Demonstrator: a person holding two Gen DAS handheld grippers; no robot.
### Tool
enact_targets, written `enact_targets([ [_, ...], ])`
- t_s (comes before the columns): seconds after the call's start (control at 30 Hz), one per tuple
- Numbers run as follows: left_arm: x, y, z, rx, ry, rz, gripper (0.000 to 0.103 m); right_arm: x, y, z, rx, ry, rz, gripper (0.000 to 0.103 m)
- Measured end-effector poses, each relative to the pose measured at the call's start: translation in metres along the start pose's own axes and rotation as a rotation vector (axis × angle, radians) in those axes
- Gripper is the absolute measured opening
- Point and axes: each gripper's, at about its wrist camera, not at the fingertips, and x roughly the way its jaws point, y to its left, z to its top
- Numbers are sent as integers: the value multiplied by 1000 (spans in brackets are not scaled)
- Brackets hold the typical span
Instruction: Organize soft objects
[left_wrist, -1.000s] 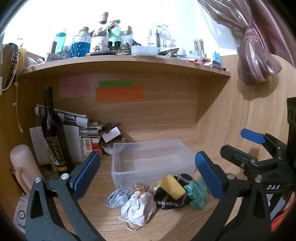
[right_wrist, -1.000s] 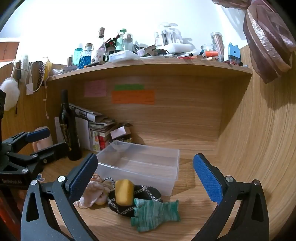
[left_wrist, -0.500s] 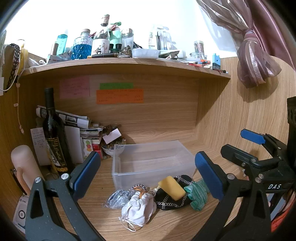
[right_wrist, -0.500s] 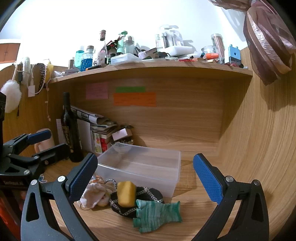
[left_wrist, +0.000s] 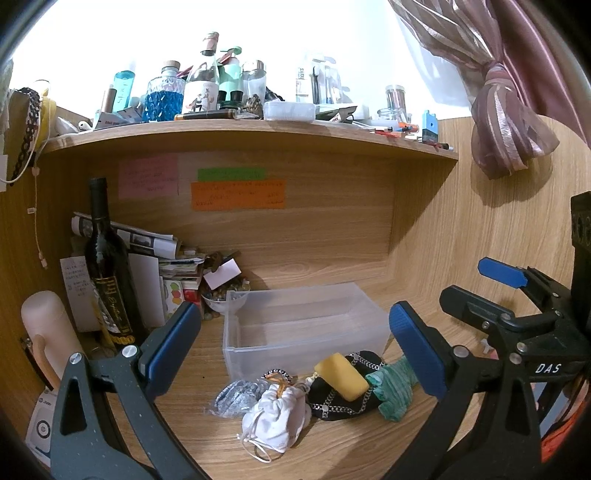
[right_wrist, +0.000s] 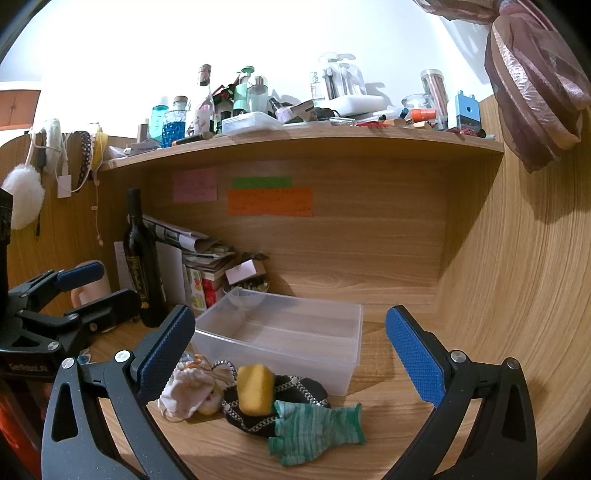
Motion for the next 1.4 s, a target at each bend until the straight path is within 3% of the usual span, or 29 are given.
enact_targets([
  [1.4, 8, 10, -2, -20, 5, -6, 103, 8, 1, 1, 0, 8, 9, 103],
])
